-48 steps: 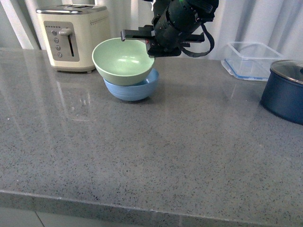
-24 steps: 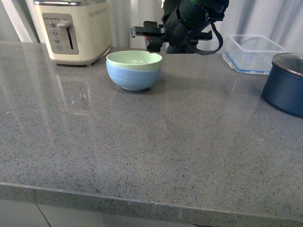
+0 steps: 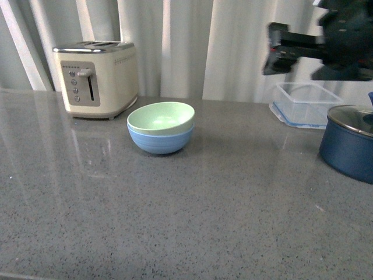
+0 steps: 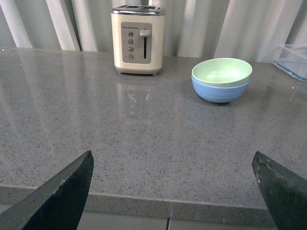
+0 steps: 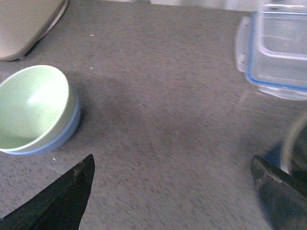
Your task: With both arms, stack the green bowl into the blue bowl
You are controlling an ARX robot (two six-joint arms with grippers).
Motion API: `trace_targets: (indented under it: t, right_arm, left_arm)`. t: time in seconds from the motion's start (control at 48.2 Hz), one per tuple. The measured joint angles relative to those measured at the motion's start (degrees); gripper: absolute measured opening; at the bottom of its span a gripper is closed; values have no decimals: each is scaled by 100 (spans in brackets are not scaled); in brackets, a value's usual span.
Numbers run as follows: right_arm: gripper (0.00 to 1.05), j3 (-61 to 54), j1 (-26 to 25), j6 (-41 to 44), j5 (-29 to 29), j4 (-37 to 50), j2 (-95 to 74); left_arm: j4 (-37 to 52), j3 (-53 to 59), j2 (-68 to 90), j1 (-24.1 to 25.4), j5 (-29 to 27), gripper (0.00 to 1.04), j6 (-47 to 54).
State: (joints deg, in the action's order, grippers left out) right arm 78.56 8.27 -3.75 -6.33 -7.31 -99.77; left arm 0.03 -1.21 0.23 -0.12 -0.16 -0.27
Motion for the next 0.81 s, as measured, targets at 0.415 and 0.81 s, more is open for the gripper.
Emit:
trace_targets:
  t: [0.415, 0.81]
  right_arm:
    - [95, -3633, -2079, 184, -765, -1182, 4374]
    - [91, -5056, -2459, 356, -844, -1626, 6577]
  left_arm:
    - [0, 0, 0, 0, 0, 98, 0]
    - [0, 0, 0, 0, 2, 98, 0]
